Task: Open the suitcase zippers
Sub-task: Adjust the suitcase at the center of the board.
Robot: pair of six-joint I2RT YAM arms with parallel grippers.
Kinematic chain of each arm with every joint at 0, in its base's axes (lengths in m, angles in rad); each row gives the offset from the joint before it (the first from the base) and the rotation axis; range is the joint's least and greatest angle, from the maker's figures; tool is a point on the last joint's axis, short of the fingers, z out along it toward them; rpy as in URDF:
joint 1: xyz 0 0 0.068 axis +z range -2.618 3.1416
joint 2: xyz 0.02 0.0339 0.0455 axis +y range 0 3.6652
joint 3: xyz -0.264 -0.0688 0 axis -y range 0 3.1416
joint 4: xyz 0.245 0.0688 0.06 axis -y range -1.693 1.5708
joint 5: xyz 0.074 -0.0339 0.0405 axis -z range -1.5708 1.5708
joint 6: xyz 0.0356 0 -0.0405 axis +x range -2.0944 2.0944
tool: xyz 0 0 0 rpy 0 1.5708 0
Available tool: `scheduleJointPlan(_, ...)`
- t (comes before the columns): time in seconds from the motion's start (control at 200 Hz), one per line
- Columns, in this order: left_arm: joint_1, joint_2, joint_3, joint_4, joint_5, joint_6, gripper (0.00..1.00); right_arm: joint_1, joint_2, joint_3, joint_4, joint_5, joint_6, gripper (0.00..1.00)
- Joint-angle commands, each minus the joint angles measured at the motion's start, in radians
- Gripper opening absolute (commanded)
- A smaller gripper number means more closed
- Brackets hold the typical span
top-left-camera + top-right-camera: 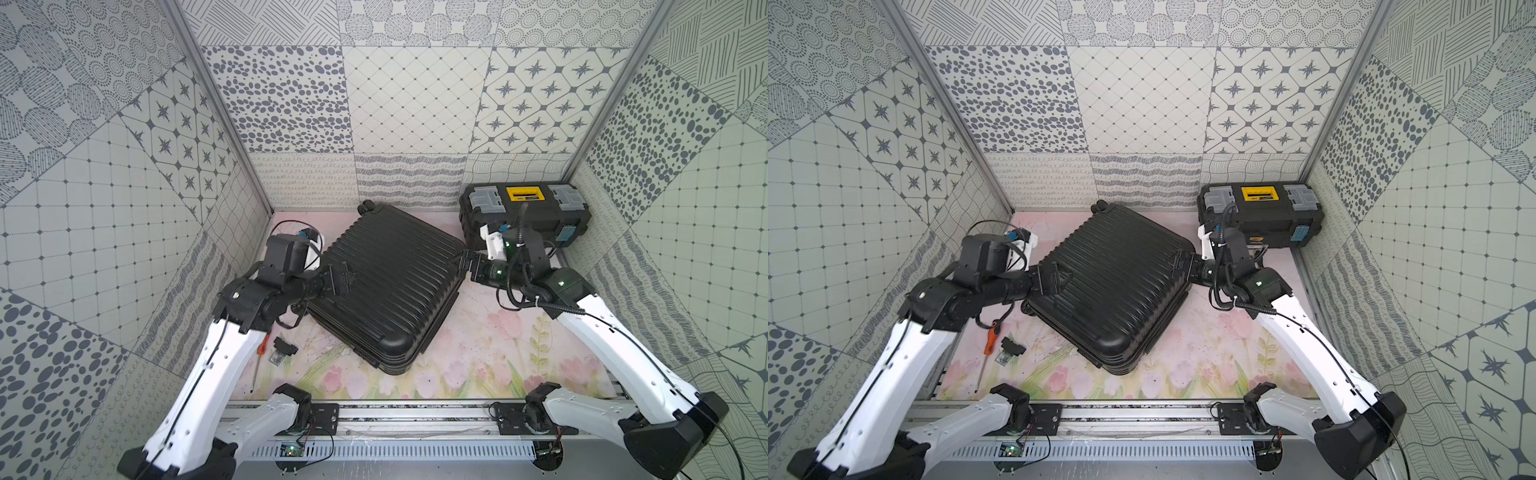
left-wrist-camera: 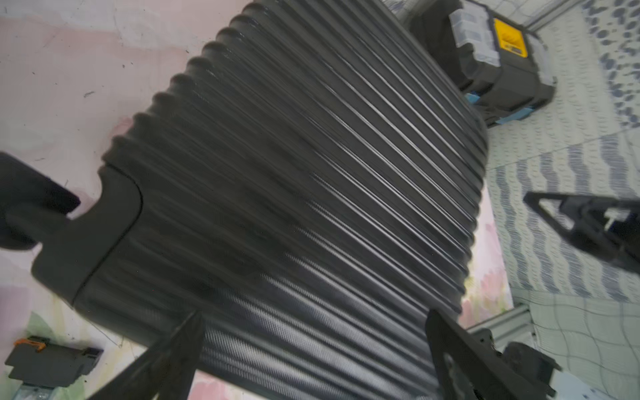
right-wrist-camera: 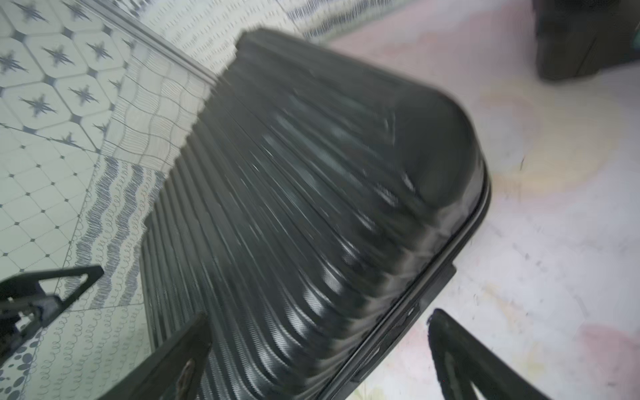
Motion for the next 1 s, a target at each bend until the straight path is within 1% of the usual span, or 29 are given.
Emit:
scheduleJointPlan(0.0, 0.12, 0.22, 0.104, 0.156, -0.114, 0.086, 0.99, 0.039, -0.046, -0.115, 0.155, -0.067, 0.132, 0.99)
scheduleJointPlan(0.04, 0.157, 0.281, 0.156, 0.153, -0.121, 0.089, 0.99, 0.062, -0.054, -0.147, 0.166, -0.062, 0.134, 0.99)
scheduleJointPlan(0.105, 0.188, 0.361, 0.226, 0.151, -0.147, 0.097, 0.99, 0.091, -0.057, -0.194, 0.205, -0.093, 0.142, 0.99)
scheduleJointPlan(0.185, 0.201, 0.426, 0.249, 0.187, -0.19, 0.122, 0.99, 0.12, -0.057, -0.21, 0.233, -0.115, 0.156, 0.99)
scheduleJointPlan(0.225, 0.217, 0.461, 0.252, 0.2, -0.179, 0.128, 0.99, 0.13, -0.055, -0.216, 0.254, -0.126, 0.162, 0.99)
scheduleJointPlan(0.27, 0.246, 0.515, 0.264, 0.201, -0.107, 0.124, 0.99, 0.133, -0.048, -0.212, 0.265, -0.135, 0.164, 0.99)
scheduleJointPlan(0.37, 0.296, 0.635, 0.276, 0.202, 0.098, 0.084, 0.99, 0.131, -0.001, -0.179, 0.271, -0.158, 0.157, 0.99)
scheduleJointPlan(0.42, 0.319, 0.673, 0.252, 0.232, 0.226, 0.049, 0.99, 0.127, 0.036, -0.158, 0.289, -0.18, 0.158, 0.99)
scheduleJointPlan(0.475, 0.335, 0.685, 0.206, 0.29, 0.363, -0.001, 0.99, 0.116, 0.084, -0.135, 0.311, -0.208, 0.156, 0.99)
scheduleJointPlan(0.54, 0.34, 0.662, 0.12, 0.375, 0.461, -0.059, 0.99, 0.082, 0.147, -0.106, 0.325, -0.235, 0.158, 0.99)
scheduleJointPlan(0.63, 0.342, 0.607, 0.028, 0.45, 0.523, -0.123, 0.99, 0.017, 0.24, -0.053, 0.374, -0.297, 0.166, 0.99)
scheduleJointPlan(0.71, 0.34, 0.54, -0.054, 0.498, 0.56, -0.182, 0.99, -0.036, 0.349, 0.067, 0.357, -0.337, 0.129, 0.99)
scheduleJointPlan(0.896, 0.34, 0.308, -0.284, 0.599, 0.558, -0.325, 0.99, -0.127, 0.656, 0.488, 0.23, -0.368, 0.064, 0.99)
scheduleJointPlan(0.926, 0.336, 0.262, -0.339, 0.644, 0.569, -0.365, 0.99, -0.135, 0.704, 0.578, 0.179, -0.353, 0.037, 0.99)
scheduleJointPlan(0.991, 0.304, 0.153, -0.465, 0.791, 0.646, -0.441, 0.99, -0.144, 0.795, 0.764, 0.006, -0.279, -0.059, 0.99)
